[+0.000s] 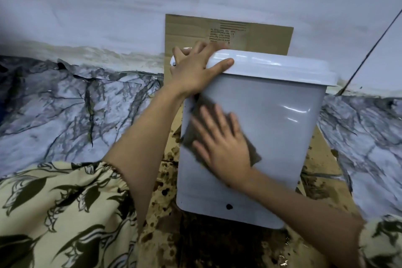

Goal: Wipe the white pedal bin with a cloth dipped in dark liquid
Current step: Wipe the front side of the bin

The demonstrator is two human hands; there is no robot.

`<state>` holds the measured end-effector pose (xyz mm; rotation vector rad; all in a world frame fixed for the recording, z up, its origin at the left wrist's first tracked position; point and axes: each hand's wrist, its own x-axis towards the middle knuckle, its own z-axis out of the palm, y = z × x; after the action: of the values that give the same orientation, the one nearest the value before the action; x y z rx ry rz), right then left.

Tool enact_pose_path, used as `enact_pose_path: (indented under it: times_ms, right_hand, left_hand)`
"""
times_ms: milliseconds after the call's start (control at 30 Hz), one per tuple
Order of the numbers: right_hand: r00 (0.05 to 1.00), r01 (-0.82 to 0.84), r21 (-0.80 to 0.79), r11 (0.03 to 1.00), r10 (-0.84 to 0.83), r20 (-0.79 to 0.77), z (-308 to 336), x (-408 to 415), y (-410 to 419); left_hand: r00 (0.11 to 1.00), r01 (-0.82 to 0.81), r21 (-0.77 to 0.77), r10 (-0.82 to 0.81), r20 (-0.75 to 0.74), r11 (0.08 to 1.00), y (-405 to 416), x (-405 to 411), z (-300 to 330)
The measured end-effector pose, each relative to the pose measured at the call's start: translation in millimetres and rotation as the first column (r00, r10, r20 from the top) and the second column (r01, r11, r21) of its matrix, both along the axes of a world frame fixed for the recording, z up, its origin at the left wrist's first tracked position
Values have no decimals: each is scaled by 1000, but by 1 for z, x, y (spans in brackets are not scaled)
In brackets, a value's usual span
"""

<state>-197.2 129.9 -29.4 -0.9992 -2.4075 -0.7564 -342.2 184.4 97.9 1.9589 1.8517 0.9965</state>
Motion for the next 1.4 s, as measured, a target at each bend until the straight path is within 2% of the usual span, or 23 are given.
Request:
enact_pose_path:
  times_ms: [67,133,167,233,333,433,533,567,633,733,800,900,1000,1100,1200,1300,1400]
  right_hand:
    - [949,-150,-32,988,153,277,-35,9,-24]
    - [815,-256,-69,964,253,522,-61,27,-42]
    - [768,-269,-82,960,265,582,-66,37,-47]
    - [760,-269,-82,960,264,593,-64,57,-47]
    - [894,-221,-37,975,218,393,-44,88,-32]
    - [997,-15,17,1000,14,78,-2,114,5]
    - [949,269,-6,963,-266,-169,32,108,34]
    - [919,325,-23,945,-322,-227,34,97,36]
    - [902,336,-48,941,-336,-271,26,68,27]
    - [978,131,-139,981,-152,-146,-9,23,-5]
    - [997,-8,-162,987,21,78,-40,2,-32]
    - [885,-118,-147,982,171,432,-79,-1,-64]
    - [825,-199,-100,975,222,520,-88,23,-67]
    - [890,-250,-82,965,262,373,-76,61,-59]
    - [985,-164,-101,981,168,33,-47,99,-48]
    - [976,-72,-162,984,36,-217,-9,113,-44]
    - [952,-61,-136,989,17,-307,26,115,-56]
  left_hand:
    - [1000,5,-9,-5,8,1000,1,1,0]
    - [1000,19,3,-19,-6,1000,3,-1,-1]
    - [1000,26,13,-26,-9,1000,5,-2,-2]
    - [999,32,25,-32,-9,999,8,-6,-4]
    - [999,37,26,-37,-2,999,13,-6,-7]
    - [999,32,38,-33,22,999,17,-5,-8]
    - [997,20,28,-22,77,999,20,-1,-8]
    - [996,13,25,-15,84,1000,20,0,-8]
    - [996,0,26,-3,88,1000,20,1,-8]
    - [996,-5,36,1,86,999,20,2,-8]
    - [993,5,39,-9,115,999,20,2,-7]
    - [993,9,51,-15,118,999,15,-2,-8]
    - [993,18,57,-24,119,998,10,-1,-7]
    - [993,23,75,-31,117,997,3,1,-5]
    - [998,6,95,-12,65,995,-8,1,-4]
    - [999,4,99,-8,32,995,-28,4,-1]
    - [999,27,112,-29,21,993,-63,4,6]
